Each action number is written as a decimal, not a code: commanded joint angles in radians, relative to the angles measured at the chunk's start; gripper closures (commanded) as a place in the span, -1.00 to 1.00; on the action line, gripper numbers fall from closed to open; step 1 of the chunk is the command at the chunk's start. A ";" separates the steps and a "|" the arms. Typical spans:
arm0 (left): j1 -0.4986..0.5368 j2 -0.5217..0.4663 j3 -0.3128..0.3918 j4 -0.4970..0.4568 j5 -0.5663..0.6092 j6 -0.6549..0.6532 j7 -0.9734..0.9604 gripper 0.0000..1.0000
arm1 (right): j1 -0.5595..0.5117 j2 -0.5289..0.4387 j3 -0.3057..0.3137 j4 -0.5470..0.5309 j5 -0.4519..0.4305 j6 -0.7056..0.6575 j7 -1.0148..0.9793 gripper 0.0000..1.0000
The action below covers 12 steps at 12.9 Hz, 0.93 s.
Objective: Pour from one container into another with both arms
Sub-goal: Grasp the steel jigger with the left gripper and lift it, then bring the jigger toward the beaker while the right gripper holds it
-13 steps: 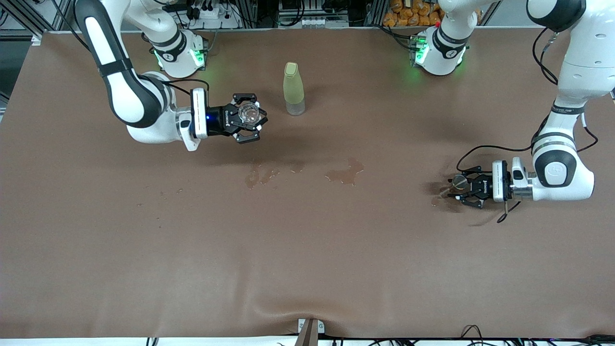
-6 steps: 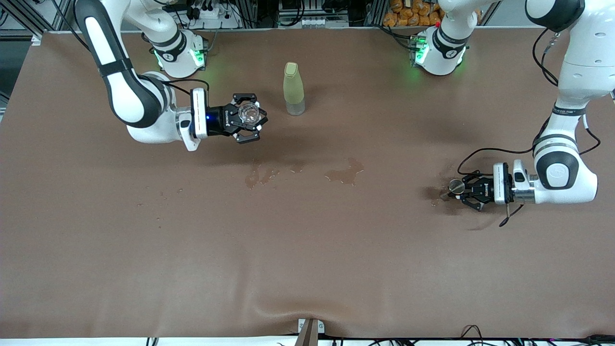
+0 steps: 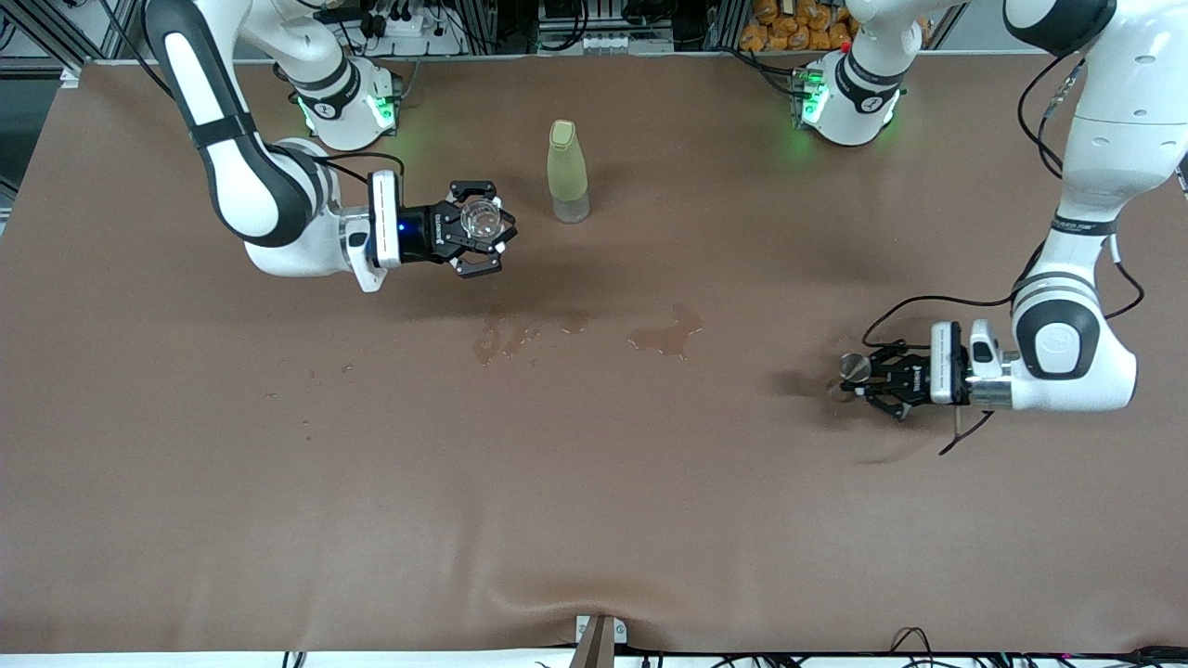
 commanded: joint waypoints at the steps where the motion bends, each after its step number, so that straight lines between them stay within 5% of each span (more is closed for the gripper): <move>1: -0.026 0.001 -0.040 0.017 -0.134 0.001 -0.005 1.00 | 0.032 -0.036 -0.004 -0.022 0.027 0.041 0.004 1.00; 5: -0.155 -0.008 -0.042 0.019 -0.319 0.020 -0.010 1.00 | 0.036 -0.039 -0.003 -0.022 0.027 0.056 0.020 1.00; 12: -0.465 0.017 -0.040 0.019 -0.573 0.348 0.007 1.00 | 0.043 -0.037 -0.003 -0.021 0.054 0.056 0.024 1.00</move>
